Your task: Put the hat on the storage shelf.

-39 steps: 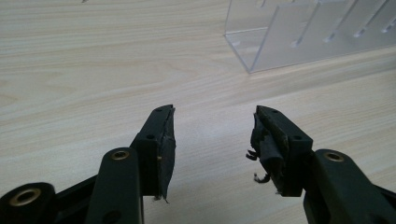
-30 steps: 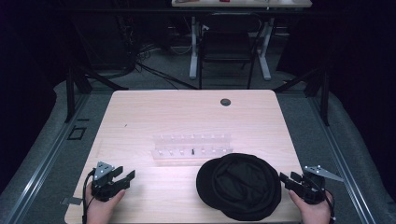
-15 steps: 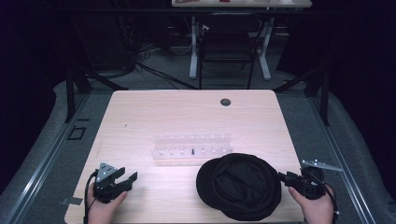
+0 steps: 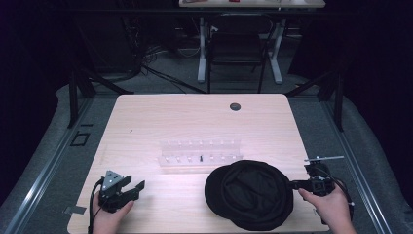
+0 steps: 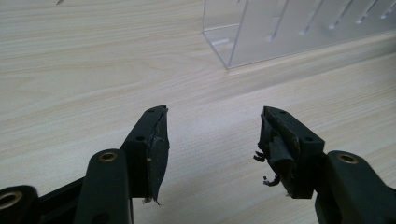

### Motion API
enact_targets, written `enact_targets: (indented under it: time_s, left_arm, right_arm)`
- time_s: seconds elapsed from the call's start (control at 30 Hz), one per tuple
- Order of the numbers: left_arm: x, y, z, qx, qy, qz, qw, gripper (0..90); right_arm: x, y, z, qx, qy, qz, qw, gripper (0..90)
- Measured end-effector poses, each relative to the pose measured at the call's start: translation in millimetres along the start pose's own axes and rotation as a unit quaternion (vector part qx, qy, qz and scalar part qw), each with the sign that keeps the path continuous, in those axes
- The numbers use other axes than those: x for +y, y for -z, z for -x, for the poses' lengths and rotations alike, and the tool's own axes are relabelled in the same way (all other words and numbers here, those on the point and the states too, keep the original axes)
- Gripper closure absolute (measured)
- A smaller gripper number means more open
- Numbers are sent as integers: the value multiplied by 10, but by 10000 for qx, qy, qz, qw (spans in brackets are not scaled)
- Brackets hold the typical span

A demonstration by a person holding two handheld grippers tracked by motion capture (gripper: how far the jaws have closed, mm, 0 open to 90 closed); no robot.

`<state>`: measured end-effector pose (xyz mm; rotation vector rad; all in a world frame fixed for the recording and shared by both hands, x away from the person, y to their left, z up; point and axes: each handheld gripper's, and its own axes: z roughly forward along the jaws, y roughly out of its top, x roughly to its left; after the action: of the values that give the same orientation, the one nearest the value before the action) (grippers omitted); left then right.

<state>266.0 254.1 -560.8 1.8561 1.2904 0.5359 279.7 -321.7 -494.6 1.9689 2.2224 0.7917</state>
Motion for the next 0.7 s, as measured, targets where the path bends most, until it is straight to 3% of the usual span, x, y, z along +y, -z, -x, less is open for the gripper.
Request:
enact_targets:
  time_s: [0.07, 0.23, 0.3, 0.37, 0.5, 0.7]
  left_arm:
    - [-3, -6, 3, -1, -18, 23, 10000, 421]
    - [1, -9, 6, -20, -23, 32, 10000, 414]
    - [0, -10, 7, -23, -35, 6, 10000, 413]
    - [-2, -13, 10, -26, -44, -4, 10000, 413]
    - [-2, -16, 15, -42, -52, -23, 10000, 413]
    - [-3, -20, 14, -37, -26, -22, 10000, 413]
  right_arm:
    - [48, 5, 22, -34, -1, -184, 9998, 657]
    - [90, -4, 69, -4, -76, -345, 9994, 656]
    - [105, -8, 75, -121, -33, -464, 9988, 659]
    - [108, -55, 86, 75, -89, -543, 9985, 673]
    - [109, -109, 84, 33, -69, -732, 9973, 709]
    - [120, -148, 105, 112, -175, -711, 9973, 732]
